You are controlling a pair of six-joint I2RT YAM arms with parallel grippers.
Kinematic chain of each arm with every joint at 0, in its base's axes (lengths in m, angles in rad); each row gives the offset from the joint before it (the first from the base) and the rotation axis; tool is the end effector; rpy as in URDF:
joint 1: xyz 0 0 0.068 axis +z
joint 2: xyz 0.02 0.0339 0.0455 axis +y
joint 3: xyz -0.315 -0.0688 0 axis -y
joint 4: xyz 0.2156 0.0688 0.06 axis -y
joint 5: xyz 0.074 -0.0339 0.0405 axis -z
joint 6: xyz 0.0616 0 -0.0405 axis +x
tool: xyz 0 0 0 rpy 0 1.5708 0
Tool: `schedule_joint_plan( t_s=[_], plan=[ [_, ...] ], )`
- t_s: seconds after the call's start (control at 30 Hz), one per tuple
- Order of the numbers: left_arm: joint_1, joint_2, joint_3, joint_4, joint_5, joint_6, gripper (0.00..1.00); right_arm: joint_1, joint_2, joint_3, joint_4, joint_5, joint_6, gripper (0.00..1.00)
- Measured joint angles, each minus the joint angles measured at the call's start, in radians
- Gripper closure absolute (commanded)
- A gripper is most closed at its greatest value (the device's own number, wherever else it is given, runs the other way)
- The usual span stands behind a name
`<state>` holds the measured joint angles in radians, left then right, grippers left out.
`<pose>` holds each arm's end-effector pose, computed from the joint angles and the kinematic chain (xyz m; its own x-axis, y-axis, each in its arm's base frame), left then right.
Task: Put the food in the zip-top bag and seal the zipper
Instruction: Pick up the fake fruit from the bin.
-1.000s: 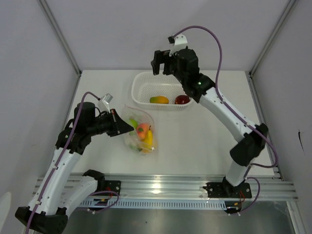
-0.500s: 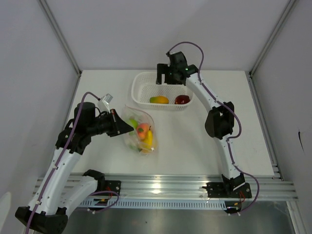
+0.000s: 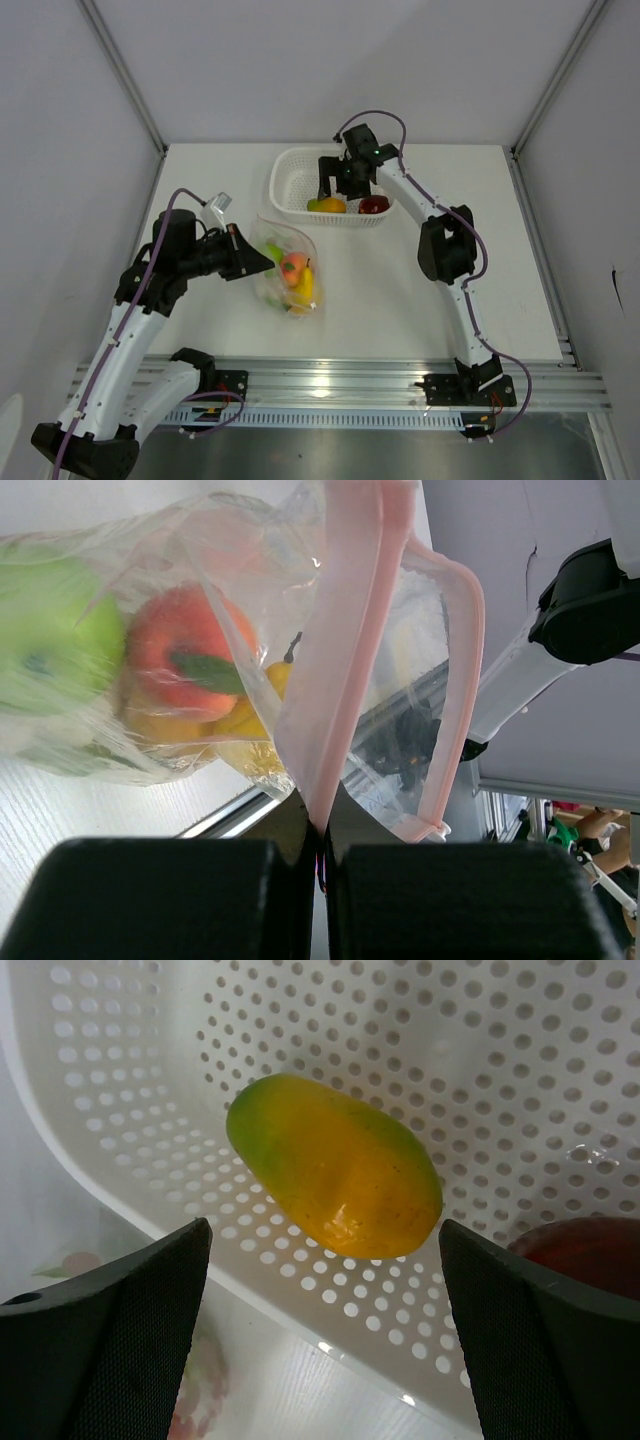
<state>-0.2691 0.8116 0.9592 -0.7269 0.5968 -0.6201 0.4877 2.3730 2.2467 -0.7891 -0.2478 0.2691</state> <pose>0.0989 -0.0632 0.3646 -0.8207 -0.2723 -0.5023 0.2413 0.6317 -0.7367 0.4783 0.2708 0.2588 -0.8311 -0.1491 -0.5358 -0.3790 0.8568 0.3495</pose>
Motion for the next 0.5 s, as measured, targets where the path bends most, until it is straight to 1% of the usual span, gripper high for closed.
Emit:
schedule_joint_plan(
  t_s=[0.27,0.5],
  plan=[
    [0.0,0.002,-0.002,0.001,0.001,0.0,0.99,0.0,0.048,0.0,0.001,-0.003,-0.033,0.04],
    [0.0,0.002,-0.005,0.002,0.0,0.0,0.99,0.0,0.087,0.0,0.001,-0.014,-0.039,0.06]
  ],
)
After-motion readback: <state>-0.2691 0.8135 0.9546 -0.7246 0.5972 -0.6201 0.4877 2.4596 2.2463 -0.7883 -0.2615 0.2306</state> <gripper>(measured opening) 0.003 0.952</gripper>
